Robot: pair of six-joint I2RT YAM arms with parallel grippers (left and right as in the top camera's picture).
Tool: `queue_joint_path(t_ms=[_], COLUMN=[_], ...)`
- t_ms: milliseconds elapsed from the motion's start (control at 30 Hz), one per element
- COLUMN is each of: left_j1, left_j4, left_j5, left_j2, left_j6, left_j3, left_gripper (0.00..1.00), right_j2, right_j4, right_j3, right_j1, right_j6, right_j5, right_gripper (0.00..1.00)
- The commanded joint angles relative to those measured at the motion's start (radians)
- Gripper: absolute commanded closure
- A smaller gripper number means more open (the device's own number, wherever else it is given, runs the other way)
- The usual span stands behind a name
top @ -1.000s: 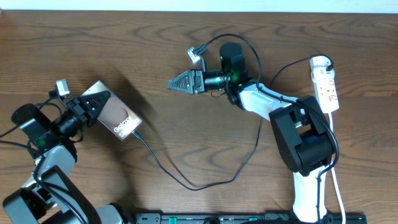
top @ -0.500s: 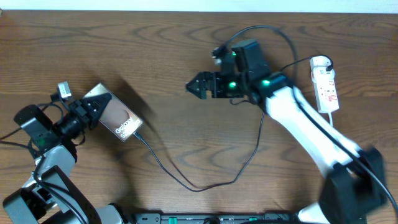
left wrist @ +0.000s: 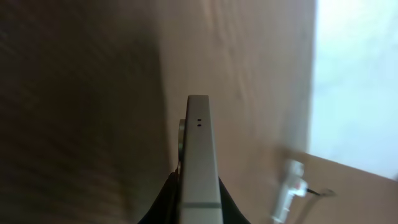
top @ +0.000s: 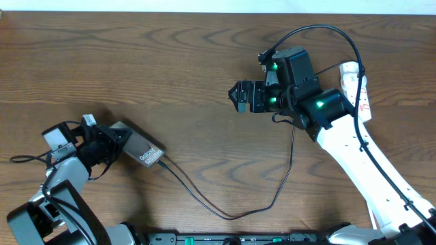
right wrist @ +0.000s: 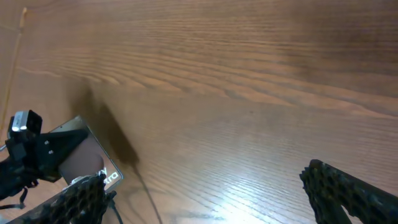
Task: Plug charger to phone and switch on socket
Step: 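Release the connector and lift the right gripper away toward the back, then lower the phone flat onto the table with the left gripper and release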
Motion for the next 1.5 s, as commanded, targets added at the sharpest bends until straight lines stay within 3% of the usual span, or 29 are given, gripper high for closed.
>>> queue_joint_path(t_ms=[0, 267, 967, 1267, 1467], left_j1=[-0.023, -0.042, -0.042, -0.042, -0.042], left_j4=[-0.009, -0.100, -0.197, -0.212, -0.215], left_j5=[-0.101, -0.240, -0.306, -0.306, -0.306], left_j2=[-0.002, -0.002, -0.002, -0.002, -0.002], left_j6=[0.019, 0.005, 0.004, 0.005, 0.005], left_j3=[0.007, 0.007, 0.007, 0.007, 0.007], left_gripper=[0.92, 0.92, 0.91, 0.71, 0.69], right_j2=[-0.013, -0.013, -0.013, -0.013, -0.013], right_j4=[-0.006, -0.012, -0.016, -0.016, -0.016], right_j3=[0.008, 0.008, 0.008, 0.008, 0.008], right_j1=[0.004, 0.004, 0.004, 0.005, 0.010], right_j6=[-0.006, -0.006, -0.006, -0.006, -0.006], right_j5=[0.025, 0.025, 0.024, 0.024, 0.024], right_gripper=[0.01, 0.01, 0.01, 0.01, 0.01])
